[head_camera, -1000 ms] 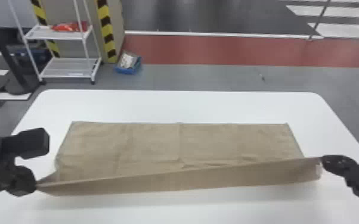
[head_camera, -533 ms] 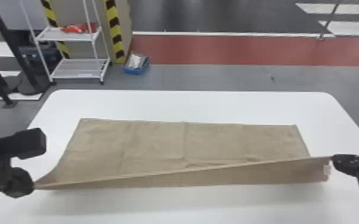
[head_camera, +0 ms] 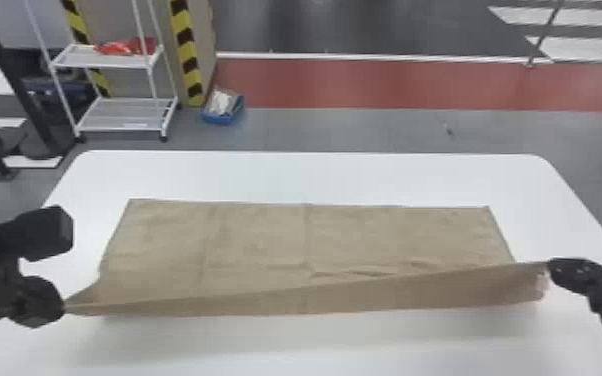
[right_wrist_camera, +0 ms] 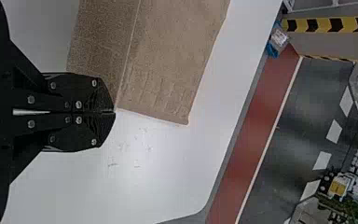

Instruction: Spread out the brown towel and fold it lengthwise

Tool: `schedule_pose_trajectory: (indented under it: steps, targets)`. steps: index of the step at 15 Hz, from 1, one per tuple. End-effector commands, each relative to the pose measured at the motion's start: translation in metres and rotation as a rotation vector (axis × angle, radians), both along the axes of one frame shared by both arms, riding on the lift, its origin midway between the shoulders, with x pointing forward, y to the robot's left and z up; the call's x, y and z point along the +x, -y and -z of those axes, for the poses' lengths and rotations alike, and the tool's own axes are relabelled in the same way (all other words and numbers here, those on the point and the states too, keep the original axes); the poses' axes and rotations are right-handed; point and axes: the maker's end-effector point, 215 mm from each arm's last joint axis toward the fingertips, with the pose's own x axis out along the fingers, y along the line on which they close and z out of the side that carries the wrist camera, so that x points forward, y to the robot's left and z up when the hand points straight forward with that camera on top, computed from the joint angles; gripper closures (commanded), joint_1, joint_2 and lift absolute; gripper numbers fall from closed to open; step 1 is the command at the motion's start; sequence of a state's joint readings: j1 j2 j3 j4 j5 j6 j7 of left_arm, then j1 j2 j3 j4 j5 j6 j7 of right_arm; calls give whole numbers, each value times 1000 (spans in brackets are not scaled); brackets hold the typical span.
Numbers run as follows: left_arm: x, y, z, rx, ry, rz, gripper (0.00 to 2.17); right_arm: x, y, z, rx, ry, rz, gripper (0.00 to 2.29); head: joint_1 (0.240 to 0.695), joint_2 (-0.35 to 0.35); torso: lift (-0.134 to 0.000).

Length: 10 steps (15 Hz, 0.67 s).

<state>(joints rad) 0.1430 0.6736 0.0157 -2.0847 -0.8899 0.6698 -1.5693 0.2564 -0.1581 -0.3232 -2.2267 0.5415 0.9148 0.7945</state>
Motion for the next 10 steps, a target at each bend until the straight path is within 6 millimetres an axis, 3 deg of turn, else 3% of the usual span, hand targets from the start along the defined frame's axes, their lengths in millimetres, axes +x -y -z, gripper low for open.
schedule_pose_trajectory:
  steps: [1,7,10]
  targets:
    - [12,6,-10,-5,23,6,1045,7,0,-5,3,16,5,1345,695,-34,-124]
    - [41,-7,-31,22,75,-23,1052,19,22,-18,-7,51,77,1345,695,-44,-124]
    - [49,-2,-38,5,94,-21,1048,26,33,-23,-11,62,123,1345,695,-51,-124]
